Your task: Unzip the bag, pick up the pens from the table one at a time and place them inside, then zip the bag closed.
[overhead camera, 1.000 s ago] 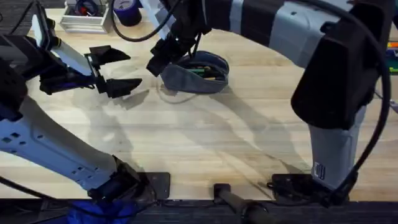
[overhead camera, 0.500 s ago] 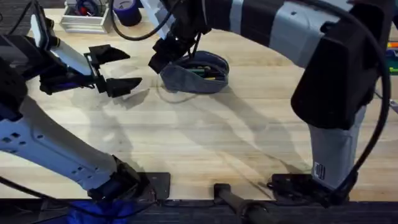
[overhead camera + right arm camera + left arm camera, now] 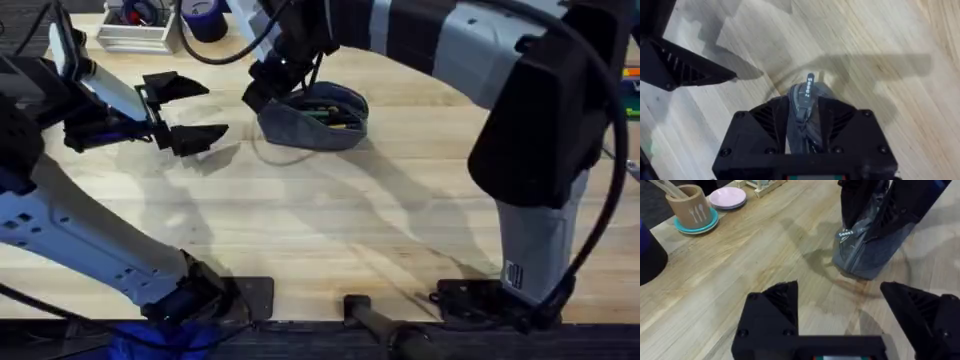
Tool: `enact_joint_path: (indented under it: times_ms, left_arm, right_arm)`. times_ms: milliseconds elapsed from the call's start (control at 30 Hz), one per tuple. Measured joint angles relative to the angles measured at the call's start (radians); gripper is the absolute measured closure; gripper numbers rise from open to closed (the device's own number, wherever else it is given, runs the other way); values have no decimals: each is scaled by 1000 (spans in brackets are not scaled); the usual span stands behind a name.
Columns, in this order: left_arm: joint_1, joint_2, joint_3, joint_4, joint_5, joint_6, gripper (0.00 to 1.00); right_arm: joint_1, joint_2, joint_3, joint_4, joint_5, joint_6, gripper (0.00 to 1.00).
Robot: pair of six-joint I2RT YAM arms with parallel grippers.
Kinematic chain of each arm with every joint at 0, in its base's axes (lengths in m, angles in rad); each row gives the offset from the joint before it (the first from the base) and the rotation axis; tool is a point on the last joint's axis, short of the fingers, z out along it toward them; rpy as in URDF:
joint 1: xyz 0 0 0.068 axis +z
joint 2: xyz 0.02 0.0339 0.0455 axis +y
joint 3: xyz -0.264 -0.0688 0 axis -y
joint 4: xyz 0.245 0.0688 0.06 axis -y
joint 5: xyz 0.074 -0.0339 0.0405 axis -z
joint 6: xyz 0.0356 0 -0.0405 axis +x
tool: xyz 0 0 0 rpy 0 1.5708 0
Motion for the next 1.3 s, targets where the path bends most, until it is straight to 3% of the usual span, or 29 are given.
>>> enact_joint_path:
  times_ms: [100, 167, 233, 1067, 1300]
  left_arm:
    - [0, 0, 0, 0, 0, 0, 8]
    - [0, 0, 0, 0, 0, 0, 7]
    - [0, 0, 0, 0, 0, 0, 8]
    - [0, 0, 0, 6, 1, 0, 7]
    - [0, 0, 0, 6, 1, 0, 8]
  right_arm:
    - [0, 0, 0, 10, 0, 0, 697]
    - [0, 0, 0, 11, 0, 2, 864]
    - [0, 0, 0, 11, 0, 3, 937]
    - [0, 0, 2, 24, 0, 4, 973]
    - [0, 0, 92, -31, 17, 4, 974]
